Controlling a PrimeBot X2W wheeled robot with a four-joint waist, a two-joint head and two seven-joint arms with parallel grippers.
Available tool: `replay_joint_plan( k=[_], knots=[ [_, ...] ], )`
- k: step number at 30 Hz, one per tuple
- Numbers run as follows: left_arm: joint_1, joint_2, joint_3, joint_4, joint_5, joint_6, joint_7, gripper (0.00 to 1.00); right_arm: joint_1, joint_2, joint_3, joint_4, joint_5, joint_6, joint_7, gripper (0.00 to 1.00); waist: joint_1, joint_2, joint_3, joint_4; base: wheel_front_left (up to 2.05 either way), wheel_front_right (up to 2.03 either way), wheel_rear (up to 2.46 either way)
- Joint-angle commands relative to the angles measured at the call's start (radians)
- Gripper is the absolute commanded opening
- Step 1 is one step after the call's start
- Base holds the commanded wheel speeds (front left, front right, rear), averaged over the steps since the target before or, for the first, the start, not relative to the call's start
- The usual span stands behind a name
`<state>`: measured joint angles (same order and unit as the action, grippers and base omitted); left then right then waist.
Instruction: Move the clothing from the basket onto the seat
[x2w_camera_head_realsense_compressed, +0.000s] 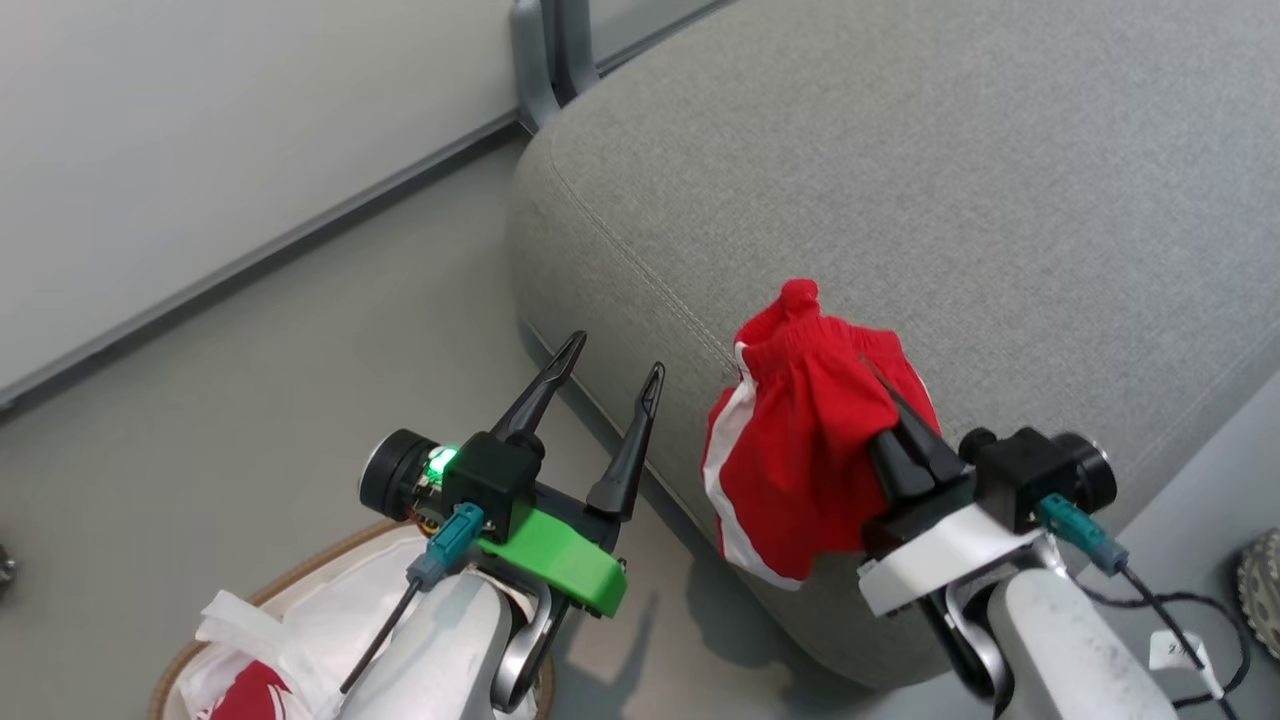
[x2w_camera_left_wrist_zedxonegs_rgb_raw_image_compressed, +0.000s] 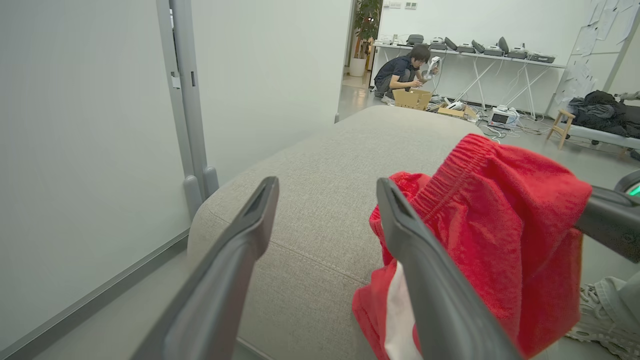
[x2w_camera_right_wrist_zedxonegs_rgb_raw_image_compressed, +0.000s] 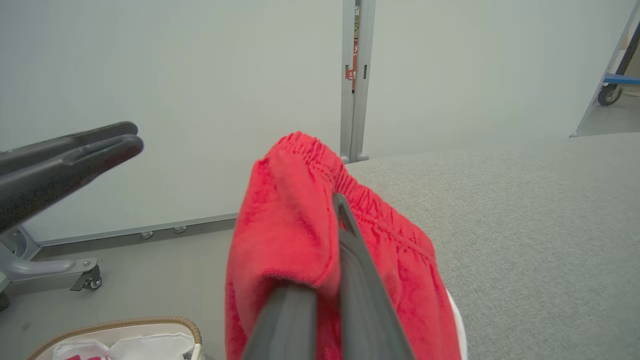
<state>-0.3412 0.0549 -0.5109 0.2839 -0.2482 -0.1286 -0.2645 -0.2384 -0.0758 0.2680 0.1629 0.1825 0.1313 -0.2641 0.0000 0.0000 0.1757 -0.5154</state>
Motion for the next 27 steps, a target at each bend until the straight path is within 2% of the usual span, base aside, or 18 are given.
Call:
replay_joint_plan(
  k=[1,5,9,12,16,21,27],
  knots=[
    [-0.019,0.016,-0.009,0.001,-0.008,-0.003,0.000,1.00,-0.035,-0.015,-0.007,-0.013,-0.010,-0.001,-0.001,0.00,0.0000,0.0000,0.056,-0.033,0.00,0.00,0.00],
    [-0.034,0.029,-0.027,-0.006,-0.022,-0.003,0.000,1.00,-0.133,-0.069,-0.005,-0.008,-0.023,-0.001,-0.001,0.00,0.0000,0.0000,0.102,-0.035,0.00,0.00,0.00],
    [-0.054,0.057,-0.045,-0.011,-0.024,-0.003,0.000,1.00,-0.298,-0.146,0.015,0.018,-0.040,-0.001,-0.001,0.00,0.0000,0.0000,0.162,-0.033,0.00,0.00,0.00],
    [-0.069,0.080,-0.033,-0.021,-0.013,-0.003,0.000,1.00,-0.436,-0.178,0.015,0.068,-0.034,-0.001,-0.001,0.00,0.0000,0.0000,0.212,-0.030,0.00,0.00,0.00],
    [-0.108,0.097,-0.070,-0.047,0.016,-0.003,0.000,1.00,-0.606,-0.240,0.000,0.133,-0.065,-0.001,-0.001,0.00,0.0000,0.0000,0.288,0.016,0.00,0.00,0.00],
    [-0.172,0.111,-0.109,-0.055,0.018,-0.003,0.000,1.00,-0.786,-0.286,-0.064,0.229,-0.104,-0.001,0.000,0.00,0.0000,0.0000,0.380,0.074,0.00,0.00,0.00],
    [-0.239,0.112,-0.153,-0.059,0.025,-0.003,0.000,1.00,-0.888,-0.284,-0.215,0.369,-0.144,-0.001,0.000,0.00,0.0000,0.0000,0.463,0.138,0.00,0.00,0.00]
  ],
)
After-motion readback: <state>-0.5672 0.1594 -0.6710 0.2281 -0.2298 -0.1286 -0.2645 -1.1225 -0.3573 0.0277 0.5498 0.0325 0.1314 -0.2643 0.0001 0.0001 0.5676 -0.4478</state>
